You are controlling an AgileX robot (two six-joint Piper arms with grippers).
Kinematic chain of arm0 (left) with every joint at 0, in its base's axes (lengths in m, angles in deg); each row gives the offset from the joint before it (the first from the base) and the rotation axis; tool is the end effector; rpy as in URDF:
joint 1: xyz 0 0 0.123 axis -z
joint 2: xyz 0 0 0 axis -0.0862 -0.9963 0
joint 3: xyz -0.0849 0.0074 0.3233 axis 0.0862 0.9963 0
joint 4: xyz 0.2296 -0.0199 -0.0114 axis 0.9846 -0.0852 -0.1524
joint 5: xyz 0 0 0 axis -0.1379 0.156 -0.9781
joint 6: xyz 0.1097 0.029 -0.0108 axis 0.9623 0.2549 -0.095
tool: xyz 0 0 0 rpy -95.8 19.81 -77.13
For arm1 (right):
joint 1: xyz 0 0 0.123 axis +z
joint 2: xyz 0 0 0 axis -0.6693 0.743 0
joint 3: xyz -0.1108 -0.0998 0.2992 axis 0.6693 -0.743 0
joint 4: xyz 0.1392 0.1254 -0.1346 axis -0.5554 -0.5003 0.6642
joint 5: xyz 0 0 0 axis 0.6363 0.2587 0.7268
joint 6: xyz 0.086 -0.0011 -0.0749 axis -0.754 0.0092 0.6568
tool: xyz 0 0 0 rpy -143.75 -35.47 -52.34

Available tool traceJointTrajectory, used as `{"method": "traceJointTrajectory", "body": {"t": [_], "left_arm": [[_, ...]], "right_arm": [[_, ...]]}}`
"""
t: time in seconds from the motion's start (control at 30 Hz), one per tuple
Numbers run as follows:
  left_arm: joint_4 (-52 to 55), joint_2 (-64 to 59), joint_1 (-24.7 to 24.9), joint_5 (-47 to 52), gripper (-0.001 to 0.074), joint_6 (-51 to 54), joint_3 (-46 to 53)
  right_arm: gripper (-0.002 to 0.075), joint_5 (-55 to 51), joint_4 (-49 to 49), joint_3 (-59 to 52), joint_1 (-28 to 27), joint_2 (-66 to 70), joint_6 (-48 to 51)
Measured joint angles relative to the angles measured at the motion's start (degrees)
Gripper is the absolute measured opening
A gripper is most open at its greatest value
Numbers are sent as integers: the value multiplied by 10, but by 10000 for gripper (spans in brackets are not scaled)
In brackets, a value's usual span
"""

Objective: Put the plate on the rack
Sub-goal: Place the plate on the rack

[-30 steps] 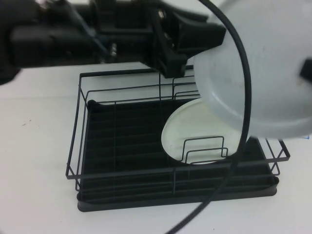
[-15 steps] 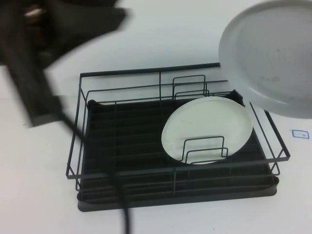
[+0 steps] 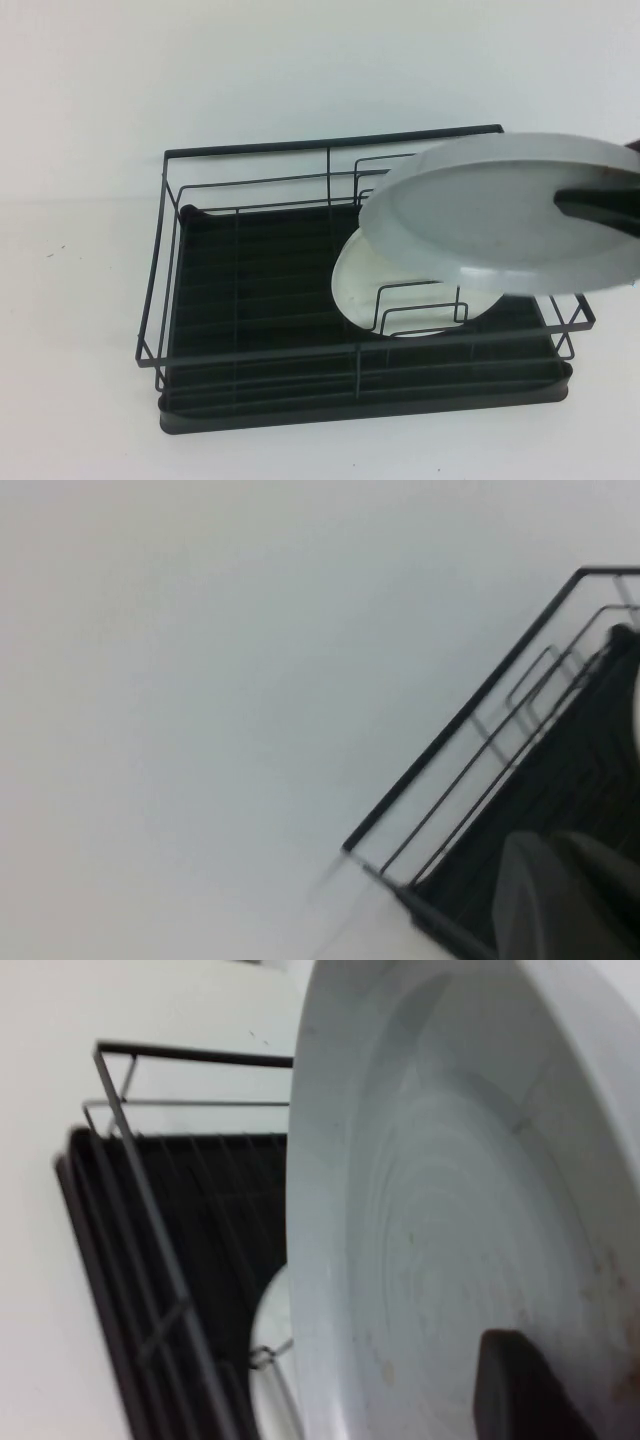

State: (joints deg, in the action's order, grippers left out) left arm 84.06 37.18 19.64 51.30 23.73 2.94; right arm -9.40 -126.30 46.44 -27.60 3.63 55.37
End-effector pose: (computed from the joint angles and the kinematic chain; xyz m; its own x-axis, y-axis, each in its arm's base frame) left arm 0.0437 -0.0174 0.4376 0.1504 0.5600 -0.8148 0.3790 0.7285 0.5706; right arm 0.1658 0.1018 0.4130 0.1791 -0.6226 -0.7618 -0.7698 0.3935 -0.5026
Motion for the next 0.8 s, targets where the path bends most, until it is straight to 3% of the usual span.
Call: {"method": "traceJointTrajectory", "body": {"t": [0.17, 0.3, 0.5, 0.8], "left_arm": [[133, 83, 0, -66, 1, -122, 138], [222, 122, 0, -78, 1, -203, 191], [314, 128, 0, -68, 1, -303, 213], [348, 128, 0, -50, 0, -334, 213]], "right_arm": [[162, -3, 51, 44, 21, 27, 3], [162, -36, 70, 100, 22, 86, 5], [161, -116, 138, 201, 25, 192, -32], [161, -134, 208, 295, 67, 288, -87]]}}
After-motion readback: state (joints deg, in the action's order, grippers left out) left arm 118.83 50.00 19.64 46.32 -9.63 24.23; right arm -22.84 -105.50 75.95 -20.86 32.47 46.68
